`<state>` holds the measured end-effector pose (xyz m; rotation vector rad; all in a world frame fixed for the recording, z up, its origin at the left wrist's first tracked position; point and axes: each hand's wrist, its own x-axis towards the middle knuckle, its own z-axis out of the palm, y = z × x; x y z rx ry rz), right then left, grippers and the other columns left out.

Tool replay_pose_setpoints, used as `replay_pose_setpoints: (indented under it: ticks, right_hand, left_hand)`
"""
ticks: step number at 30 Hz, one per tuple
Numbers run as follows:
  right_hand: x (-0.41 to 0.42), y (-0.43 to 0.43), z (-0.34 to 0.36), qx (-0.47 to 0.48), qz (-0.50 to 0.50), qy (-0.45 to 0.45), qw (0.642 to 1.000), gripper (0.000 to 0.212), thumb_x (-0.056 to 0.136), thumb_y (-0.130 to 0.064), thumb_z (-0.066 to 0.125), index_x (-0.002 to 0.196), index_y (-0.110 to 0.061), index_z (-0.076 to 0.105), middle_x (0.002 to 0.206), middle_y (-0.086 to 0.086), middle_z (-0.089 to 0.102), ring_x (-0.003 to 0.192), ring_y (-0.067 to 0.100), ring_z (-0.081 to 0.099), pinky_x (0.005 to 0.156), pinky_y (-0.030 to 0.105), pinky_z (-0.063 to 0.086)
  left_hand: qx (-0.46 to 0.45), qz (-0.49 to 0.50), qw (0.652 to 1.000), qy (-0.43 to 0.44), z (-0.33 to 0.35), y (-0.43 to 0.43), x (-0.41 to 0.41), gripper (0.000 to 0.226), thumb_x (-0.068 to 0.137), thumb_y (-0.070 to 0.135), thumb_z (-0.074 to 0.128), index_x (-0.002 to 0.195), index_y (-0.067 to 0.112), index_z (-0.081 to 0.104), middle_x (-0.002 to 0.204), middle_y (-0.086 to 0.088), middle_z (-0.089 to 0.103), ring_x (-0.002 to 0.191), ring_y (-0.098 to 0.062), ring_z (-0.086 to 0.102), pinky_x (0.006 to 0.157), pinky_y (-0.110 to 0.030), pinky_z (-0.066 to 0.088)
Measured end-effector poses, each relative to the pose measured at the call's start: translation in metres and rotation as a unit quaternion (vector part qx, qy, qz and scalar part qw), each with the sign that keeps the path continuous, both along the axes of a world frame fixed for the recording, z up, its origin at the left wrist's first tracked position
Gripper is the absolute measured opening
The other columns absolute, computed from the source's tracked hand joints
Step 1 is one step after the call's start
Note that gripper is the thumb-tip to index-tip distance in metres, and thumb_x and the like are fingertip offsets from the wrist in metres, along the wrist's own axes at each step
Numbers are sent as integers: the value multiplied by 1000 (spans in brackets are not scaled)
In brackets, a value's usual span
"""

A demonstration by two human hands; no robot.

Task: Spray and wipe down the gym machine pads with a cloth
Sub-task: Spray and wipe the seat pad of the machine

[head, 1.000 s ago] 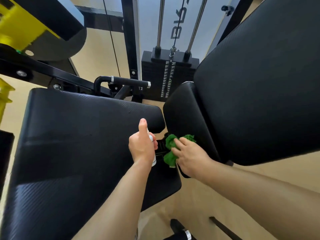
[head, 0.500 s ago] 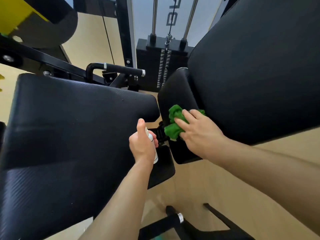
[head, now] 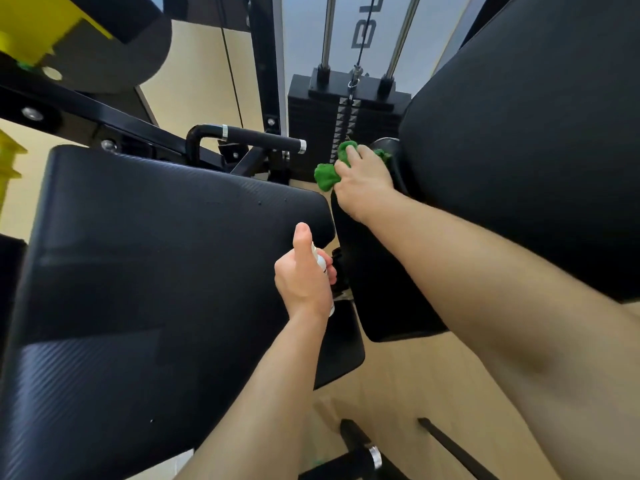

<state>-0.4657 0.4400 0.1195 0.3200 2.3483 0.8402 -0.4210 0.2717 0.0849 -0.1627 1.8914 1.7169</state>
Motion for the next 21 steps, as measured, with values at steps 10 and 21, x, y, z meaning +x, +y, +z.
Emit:
replay_pose_setpoints:
  ticks: [10,21]
  right_hand:
    - [125,-106,-49,-111,79,-162,977,51,105,-39,40,153,-22,38,167,10,18,154,39,6,122,50,10]
    - [53,-1,63,-21,47,6,999,39,103,-34,38,139,-37,54,163,3,30,149,34,24,123,50,6]
  left_hand:
    - [-27,-2,1000,-15,0,-22,-3,68,105,54,43,66,2,62,57,-8,60,50,-10,56,61,-29,49]
    - [34,27,997,-56,18,-14,-11,73,104,59,39,52,11,57,53,-6,58,58,-19,57,73,-39,52]
